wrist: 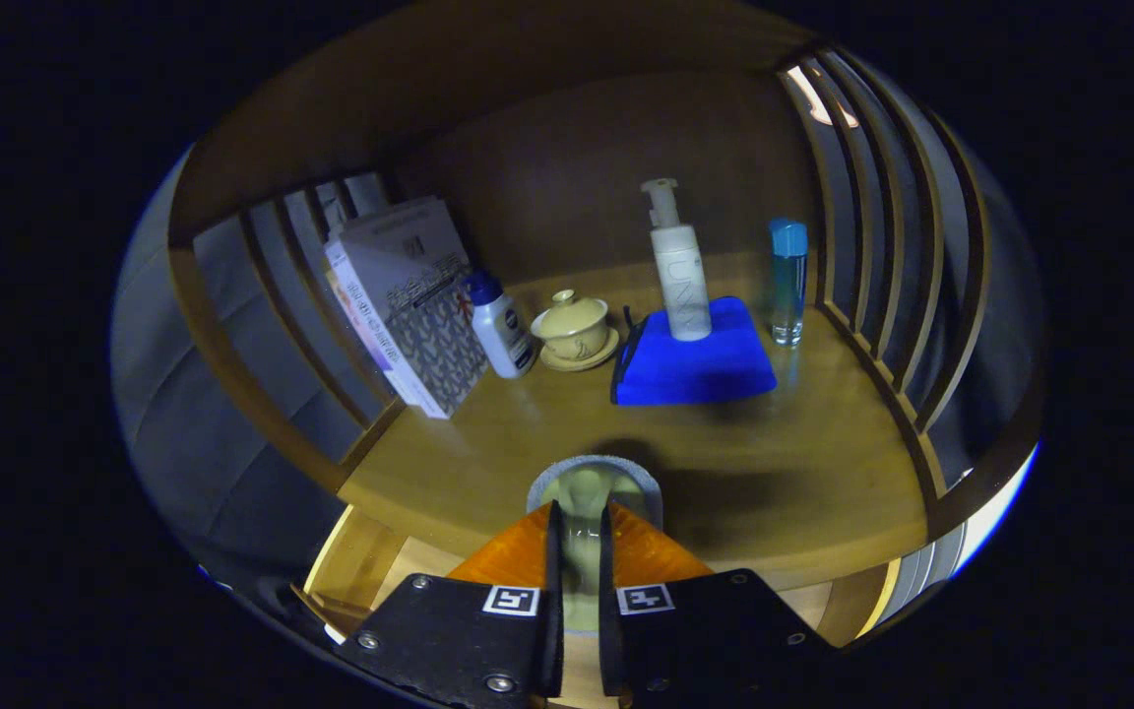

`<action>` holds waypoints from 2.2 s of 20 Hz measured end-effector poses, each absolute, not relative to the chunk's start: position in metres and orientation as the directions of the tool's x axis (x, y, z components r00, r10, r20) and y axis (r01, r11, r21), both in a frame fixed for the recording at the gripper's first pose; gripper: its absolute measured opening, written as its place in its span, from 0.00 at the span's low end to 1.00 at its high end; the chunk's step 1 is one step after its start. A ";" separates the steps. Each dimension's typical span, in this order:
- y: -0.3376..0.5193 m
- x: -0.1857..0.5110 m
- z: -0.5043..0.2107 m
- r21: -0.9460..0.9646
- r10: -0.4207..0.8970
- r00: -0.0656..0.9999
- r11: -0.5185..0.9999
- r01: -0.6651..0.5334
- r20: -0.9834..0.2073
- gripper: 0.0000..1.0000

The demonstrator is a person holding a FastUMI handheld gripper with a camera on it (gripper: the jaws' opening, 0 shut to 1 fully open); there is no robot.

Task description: Pull open the drawer, take out the items inside it, and place them on the countertop above the cabinet.

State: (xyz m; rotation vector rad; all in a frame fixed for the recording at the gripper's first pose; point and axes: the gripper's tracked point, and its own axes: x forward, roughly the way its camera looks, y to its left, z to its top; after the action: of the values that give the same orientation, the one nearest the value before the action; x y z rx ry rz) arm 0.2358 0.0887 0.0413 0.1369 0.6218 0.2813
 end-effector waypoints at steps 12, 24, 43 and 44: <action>0.063 0.261 0.042 0.134 0.136 0.874 0.988 -0.082 -0.467 0.69; 0.097 0.129 0.143 0.062 0.232 0.965 0.972 -0.226 -0.123 0.95; 0.102 -0.066 0.062 -0.015 0.298 0.954 0.954 -0.298 -0.024 0.95; 0.102 -0.072 0.052 -0.006 0.300 0.953 0.954 -0.301 -0.042 0.95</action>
State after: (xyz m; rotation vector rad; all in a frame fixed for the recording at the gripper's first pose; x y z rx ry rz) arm -0.0716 0.1020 0.0523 -0.0121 0.0407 0.3052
